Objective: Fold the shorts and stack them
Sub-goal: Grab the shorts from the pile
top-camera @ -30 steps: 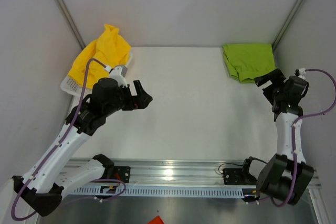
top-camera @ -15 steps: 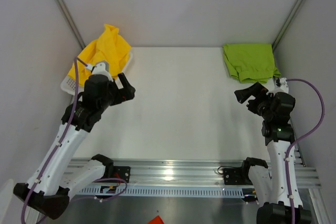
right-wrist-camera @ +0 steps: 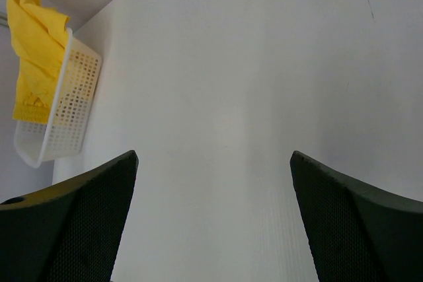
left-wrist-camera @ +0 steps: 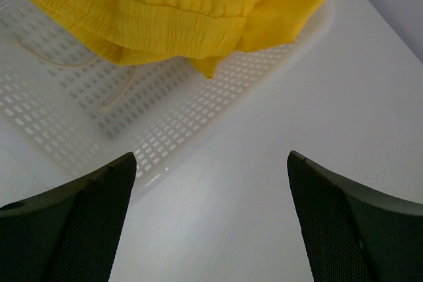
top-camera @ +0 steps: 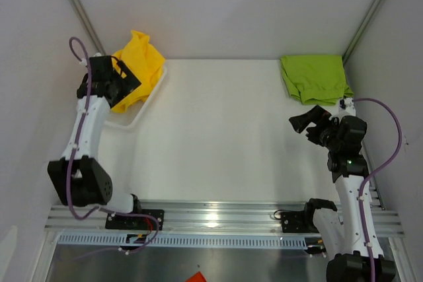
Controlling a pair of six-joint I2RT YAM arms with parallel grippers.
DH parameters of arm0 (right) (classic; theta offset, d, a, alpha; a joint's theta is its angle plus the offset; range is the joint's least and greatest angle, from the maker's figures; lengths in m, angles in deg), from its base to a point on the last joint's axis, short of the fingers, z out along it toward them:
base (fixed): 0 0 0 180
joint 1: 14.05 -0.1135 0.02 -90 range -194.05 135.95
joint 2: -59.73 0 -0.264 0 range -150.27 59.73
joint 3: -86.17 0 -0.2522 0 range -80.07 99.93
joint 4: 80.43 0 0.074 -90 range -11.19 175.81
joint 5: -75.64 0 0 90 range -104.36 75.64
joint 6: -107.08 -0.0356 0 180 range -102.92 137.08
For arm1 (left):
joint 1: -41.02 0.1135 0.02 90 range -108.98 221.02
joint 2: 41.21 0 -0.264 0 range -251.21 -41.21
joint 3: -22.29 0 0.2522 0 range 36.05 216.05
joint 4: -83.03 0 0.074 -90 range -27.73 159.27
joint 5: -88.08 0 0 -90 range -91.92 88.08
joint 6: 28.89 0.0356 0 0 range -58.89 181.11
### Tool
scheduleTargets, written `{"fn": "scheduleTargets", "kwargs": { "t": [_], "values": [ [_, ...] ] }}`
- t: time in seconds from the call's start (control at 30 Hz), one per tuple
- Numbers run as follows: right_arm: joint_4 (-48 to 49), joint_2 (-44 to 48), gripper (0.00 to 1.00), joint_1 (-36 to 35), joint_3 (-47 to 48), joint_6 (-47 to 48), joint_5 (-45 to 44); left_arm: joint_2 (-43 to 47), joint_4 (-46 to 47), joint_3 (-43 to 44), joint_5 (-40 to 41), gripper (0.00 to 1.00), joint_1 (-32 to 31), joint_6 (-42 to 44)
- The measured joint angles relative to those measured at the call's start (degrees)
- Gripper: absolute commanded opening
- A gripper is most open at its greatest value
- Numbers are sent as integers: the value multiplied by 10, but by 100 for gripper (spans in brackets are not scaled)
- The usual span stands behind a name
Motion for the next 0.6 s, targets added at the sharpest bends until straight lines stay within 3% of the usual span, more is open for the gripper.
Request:
{"fn": "scheduleTargets", "kwargs": {
  "t": [0.43, 0.57, 0.6],
  "values": [
    [13, -2, 99, -3, -24, 5, 20, -369, -62, 323, 63, 89, 4, -3],
    [14, -5, 100, -4, -27, 6, 20, -471, -88, 413, 63, 83, 7, -3],
    [16, -8, 99, -4, -27, 6, 21, -484, -92, 416, 61, 77, 7, -3]
  ]
}}
